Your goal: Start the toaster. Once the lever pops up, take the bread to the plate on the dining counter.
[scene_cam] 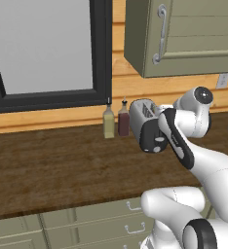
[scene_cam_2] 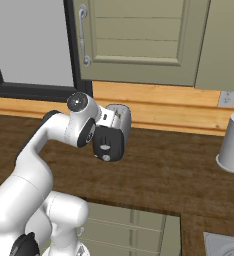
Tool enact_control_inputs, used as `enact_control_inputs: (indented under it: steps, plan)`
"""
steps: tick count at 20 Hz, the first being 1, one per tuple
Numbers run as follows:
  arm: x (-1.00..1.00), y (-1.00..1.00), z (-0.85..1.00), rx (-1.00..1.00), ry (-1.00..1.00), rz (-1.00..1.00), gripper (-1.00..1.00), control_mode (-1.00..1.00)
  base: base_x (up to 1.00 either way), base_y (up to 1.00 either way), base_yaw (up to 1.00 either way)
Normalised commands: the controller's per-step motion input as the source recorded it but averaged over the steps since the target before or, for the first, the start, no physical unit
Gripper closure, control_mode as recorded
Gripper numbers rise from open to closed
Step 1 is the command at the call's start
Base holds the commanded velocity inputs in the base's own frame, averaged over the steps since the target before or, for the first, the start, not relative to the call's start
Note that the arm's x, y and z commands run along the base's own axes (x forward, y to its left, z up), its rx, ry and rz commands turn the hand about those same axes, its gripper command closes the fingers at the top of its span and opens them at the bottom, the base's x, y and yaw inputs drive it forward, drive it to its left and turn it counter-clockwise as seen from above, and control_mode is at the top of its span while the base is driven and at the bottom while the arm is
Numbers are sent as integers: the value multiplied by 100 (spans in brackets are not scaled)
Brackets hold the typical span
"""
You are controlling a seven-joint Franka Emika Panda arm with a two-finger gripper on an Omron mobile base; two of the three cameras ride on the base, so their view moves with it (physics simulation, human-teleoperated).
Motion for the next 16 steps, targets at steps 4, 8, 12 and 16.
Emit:
enact_control_inputs:
  steps: [4,8,12,16]
  plan:
    - [0,0,0,0,0,0,-100,-100,0,0,0]
    - [0,0,0,0,0,0,-100,-100,0,0,0]
    - [0,0,0,0,0,0,-100,-100,0,0,0]
    - [0,0,0,0,0,0,-100,-100,0,0,0]
